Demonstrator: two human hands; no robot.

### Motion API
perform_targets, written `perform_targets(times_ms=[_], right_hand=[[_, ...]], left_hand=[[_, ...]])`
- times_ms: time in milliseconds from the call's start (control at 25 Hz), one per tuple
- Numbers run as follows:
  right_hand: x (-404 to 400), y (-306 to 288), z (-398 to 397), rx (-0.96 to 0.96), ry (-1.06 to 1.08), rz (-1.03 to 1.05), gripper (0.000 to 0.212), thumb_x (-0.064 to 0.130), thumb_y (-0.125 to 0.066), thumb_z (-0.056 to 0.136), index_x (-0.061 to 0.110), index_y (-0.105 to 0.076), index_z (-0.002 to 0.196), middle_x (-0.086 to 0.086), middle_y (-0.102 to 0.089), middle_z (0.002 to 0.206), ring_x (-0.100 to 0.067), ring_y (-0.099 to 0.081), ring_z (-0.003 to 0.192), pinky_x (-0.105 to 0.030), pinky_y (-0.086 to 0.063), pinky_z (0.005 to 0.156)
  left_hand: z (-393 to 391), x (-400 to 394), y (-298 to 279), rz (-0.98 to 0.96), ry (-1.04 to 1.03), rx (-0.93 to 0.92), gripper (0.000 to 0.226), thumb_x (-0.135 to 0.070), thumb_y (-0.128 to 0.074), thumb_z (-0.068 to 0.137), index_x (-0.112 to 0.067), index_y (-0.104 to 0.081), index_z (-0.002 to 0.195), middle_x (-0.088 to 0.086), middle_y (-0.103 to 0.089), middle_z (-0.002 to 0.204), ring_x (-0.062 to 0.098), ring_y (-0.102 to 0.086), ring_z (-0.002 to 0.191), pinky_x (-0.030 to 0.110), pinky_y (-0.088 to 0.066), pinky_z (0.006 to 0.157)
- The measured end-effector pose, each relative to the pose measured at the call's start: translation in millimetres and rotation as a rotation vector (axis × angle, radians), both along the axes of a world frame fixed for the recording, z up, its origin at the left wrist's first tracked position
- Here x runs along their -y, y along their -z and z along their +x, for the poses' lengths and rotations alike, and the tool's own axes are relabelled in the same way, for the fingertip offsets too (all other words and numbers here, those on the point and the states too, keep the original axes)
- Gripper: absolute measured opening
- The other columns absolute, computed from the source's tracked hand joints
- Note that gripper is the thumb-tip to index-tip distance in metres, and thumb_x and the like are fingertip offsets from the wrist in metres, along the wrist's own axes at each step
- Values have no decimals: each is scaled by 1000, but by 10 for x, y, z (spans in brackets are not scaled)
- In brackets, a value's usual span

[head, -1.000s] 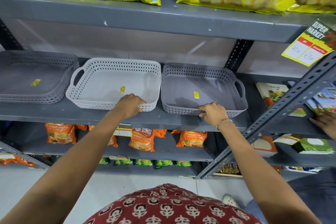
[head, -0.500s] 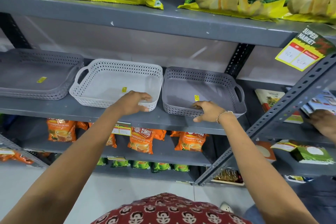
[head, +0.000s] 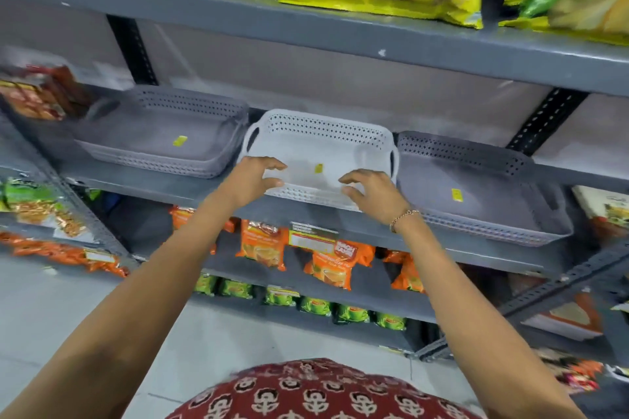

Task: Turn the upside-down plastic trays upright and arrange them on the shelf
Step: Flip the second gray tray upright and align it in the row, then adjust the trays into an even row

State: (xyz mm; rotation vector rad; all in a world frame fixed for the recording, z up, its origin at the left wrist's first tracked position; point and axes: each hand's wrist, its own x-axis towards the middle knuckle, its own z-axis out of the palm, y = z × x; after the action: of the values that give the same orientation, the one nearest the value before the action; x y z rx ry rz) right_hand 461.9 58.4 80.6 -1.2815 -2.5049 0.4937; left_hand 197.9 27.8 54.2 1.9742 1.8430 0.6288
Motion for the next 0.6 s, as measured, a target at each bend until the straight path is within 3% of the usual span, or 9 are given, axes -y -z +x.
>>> perform_targets(times_ms=[80,240,360,440,600], right_hand=[[19,66,-436,-14,-15,10,25,15,-56,92,6,-65,113,-12,-68,119,-26,-60,115,-33,-42,103],[8,217,-1187,-59,35,-6,28,16,-57,91,7,-63,116,-11,-65,124,-26,-58,117,-33,-41,105],[-11,300,-1528,57,86,-42,37,18,-56,91,10,-55,127,-11,-55,135,-28,-51,125,-35,-37,107],[-23,377,-1606,188,114,-89,41,17,-55,91,13,-50,132,-10,-51,140,-29,-48,127,-38,-39,107],[-37,439,-1671,426,161,-74,38,13,-52,91,18,-51,129,-16,-60,128,-33,-56,116,-43,-50,91]], left_hand=[[-473,43,58,-27,-44,-59,44,-17,-69,86,-8,-59,127,16,-64,127,31,-61,116,38,-46,101],[-1273,45,98,-77,-88,-108,68,-19,-70,85,-8,-38,144,14,-41,150,30,-40,138,41,-36,113],[-1686,-41,143,-254,-32,-274,74,-27,-68,86,-14,-30,148,13,-33,154,31,-33,141,46,-34,113],[-1788,-74,141,-332,-30,-355,63,-28,-64,89,-22,-36,145,16,-43,147,35,-44,133,48,-42,106],[-1846,-73,99,-247,19,-561,33,-17,-50,96,-20,-54,129,21,-63,116,38,-60,110,43,-50,89]])
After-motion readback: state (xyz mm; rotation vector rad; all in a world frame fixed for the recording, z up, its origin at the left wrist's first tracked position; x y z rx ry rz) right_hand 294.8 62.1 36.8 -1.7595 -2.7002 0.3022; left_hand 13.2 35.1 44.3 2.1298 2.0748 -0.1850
